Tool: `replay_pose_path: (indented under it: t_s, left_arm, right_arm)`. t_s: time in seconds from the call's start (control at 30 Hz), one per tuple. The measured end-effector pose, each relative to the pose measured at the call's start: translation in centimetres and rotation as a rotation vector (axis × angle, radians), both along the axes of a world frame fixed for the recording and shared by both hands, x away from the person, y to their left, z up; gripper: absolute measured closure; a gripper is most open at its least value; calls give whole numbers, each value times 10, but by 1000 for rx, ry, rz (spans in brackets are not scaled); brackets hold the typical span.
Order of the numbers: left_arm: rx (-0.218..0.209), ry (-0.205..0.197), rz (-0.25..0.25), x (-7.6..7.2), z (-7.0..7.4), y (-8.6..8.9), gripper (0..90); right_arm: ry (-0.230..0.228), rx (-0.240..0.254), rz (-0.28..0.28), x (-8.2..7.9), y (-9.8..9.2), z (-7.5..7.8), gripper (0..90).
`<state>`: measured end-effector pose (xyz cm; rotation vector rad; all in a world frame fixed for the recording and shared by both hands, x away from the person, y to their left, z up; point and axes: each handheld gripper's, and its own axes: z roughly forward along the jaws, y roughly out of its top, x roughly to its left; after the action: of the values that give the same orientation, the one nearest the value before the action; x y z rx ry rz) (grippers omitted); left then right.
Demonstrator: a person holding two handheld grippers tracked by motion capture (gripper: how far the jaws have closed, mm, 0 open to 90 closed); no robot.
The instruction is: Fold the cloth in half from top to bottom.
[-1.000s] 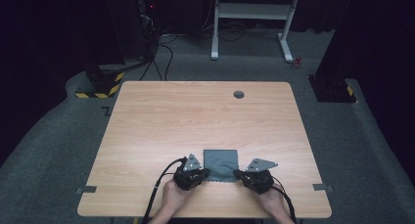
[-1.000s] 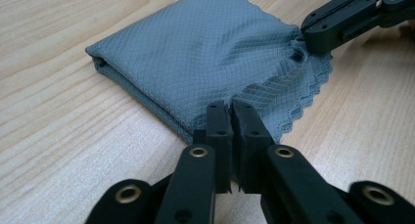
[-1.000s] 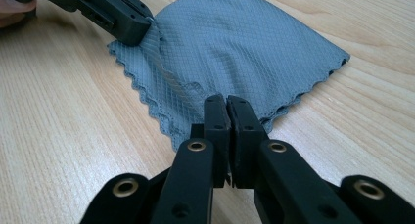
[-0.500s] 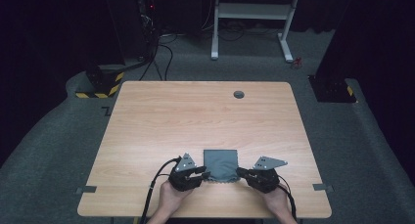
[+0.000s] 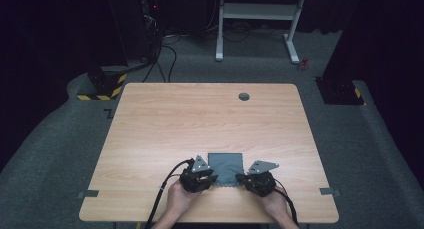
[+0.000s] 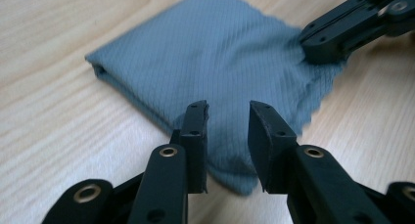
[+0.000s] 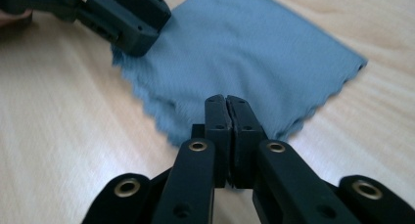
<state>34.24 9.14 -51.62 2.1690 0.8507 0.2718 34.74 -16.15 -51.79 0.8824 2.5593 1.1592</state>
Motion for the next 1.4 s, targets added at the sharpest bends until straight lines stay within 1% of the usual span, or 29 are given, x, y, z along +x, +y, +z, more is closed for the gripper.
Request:
replay_pose_path:
  t_s: [0.03, 0.07, 0.17, 0.23, 0.27, 0.33, 0.43, 0.53, 0.6, 0.67, 0.73, 0.77, 0.83, 0.87, 0.9, 0.97, 1.0, 1.07, 1.17, 1.27, 1.33, 1.4]
  left_arm:
    - [7, -1, -6, -2, -1, 0, 692]
    - [5, -5, -9, -4, -1, 1, 691]
    - [-2, -5, -16, -8, -2, 5, 692]
    - [-1, -17, -18, -10, -3, 7, 692]
    - [8, -20, -14, -11, -3, 8, 692]
    - [-8, -9, -12, -12, -5, 12, 691]
    - [-20, -9, -3, -15, -5, 16, 689]
    - [-11, -12, -4, -17, -5, 17, 689]
    - [-3, -21, -3, -18, -5, 18, 689]
    - [1, -29, 2, -20, -5, 19, 689]
    - [-5, -27, 7, -21, -6, 20, 683]
    - [-12, -18, 12, -21, -5, 22, 677]
    - [-32, 14, 30, -19, -3, 26, 637]
    - [-50, 14, 41, -19, -1, 28, 609]
    - [-65, 11, 56, -16, 2, 31, 590]
    - [-71, 2, 83, -12, 7, 33, 571]
    - [-67, -11, 96, -8, 10, 34, 561]
    - [-56, -21, 123, 1, 12, 34, 553]
    - [-58, -5, 178, 20, 13, 33, 527]
    - [-55, 8, 216, 38, 13, 29, 505]
    - [-65, 18, 234, 48, 13, 25, 491]
    - [-48, 18, 238, 58, 14, 19, 483]
  right_arm:
    - [-4, -10, 4, -4, -1, -1, 862]
    - [-16, -17, 12, -6, -3, -2, 856]
    - [-27, -28, 16, -12, -7, -2, 848]
    - [-29, -26, 14, -14, -9, -3, 835]
    - [-30, -22, 14, -15, -11, -3, 829]
    - [-32, -13, 11, -16, -13, -4, 819]
    - [-50, -26, 18, -19, -11, -4, 781]
    - [-57, -34, 22, -20, -10, -4, 749]
    - [-55, -38, 19, -21, -9, -4, 732]
    - [-57, -33, 21, -22, -9, -4, 709]
    - [-58, -30, 18, -22, -10, -4, 697]
    - [-57, -29, 16, -22, -11, -4, 697]
    - [-67, -8, -4, -22, -15, -3, 708]
    - [-60, 19, -24, -20, -19, -2, 717]
    - [-53, 35, -40, -18, -22, 0, 731]
    - [-46, 54, -67, -12, -27, 2, 756]
    - [-39, 60, -82, -8, -28, 3, 766]
    - [-29, 62, -102, 1, -29, 4, 776]
    - [-22, 56, -123, 16, -27, 6, 783]
    - [-7, 65, -154, 32, -24, 9, 784]
    - [-1, 67, -168, 43, -22, 11, 781]
    - [0, 56, -179, 54, -17, 13, 774]
